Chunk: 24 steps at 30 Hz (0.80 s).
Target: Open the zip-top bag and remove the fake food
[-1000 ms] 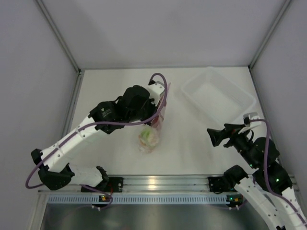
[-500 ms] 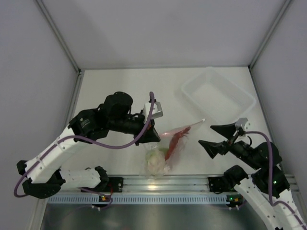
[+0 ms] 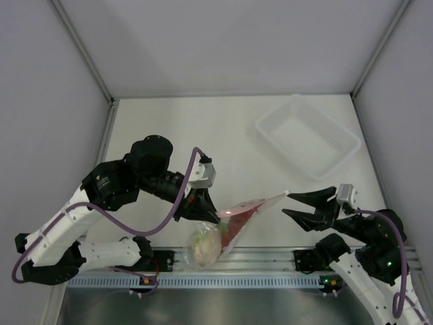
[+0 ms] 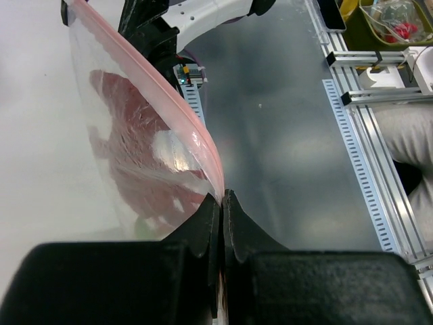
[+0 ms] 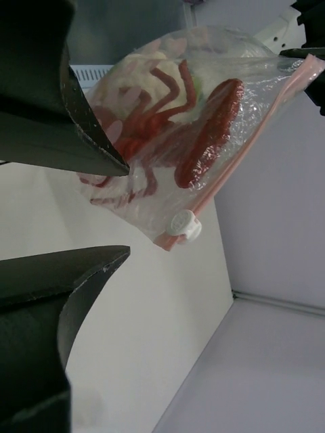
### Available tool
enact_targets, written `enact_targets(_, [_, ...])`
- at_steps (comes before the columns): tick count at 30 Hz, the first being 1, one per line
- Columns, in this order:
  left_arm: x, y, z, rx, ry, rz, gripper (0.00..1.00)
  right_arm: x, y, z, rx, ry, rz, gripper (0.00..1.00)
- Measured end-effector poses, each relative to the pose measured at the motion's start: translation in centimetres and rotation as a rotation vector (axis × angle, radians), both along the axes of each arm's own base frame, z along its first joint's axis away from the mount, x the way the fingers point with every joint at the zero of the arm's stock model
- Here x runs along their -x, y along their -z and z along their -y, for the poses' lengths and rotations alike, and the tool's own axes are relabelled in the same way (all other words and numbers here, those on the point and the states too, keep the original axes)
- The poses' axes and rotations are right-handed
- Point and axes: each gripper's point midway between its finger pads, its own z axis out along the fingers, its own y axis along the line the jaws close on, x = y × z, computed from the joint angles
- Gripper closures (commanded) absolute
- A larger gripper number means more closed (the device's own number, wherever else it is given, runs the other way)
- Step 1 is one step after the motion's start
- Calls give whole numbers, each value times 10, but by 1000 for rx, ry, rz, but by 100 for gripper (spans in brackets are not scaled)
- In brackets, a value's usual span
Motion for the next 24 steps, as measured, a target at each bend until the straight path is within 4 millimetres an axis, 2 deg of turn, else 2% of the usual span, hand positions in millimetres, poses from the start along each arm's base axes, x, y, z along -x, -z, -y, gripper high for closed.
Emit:
enact_targets(7, [7,-4,-4,24,34,9,100,10,-7,-4,-4,-62,42,50])
enact_targets(12, [10,-5,-4,31,58,5,100,9,-14,-3,-23,-49,68,54])
enact_targets(16, [14,-7,-5,42,86,2,100,14,-23,-4,-45,-71,98,66])
enact_targets(21, [17,-7,-6,46,101,-1,100,24,-30,-6,-59,-122,134,74])
enact_targets(24, [17,-7,-6,45,102,-1,100,31,-35,-7,-69,-154,152,87])
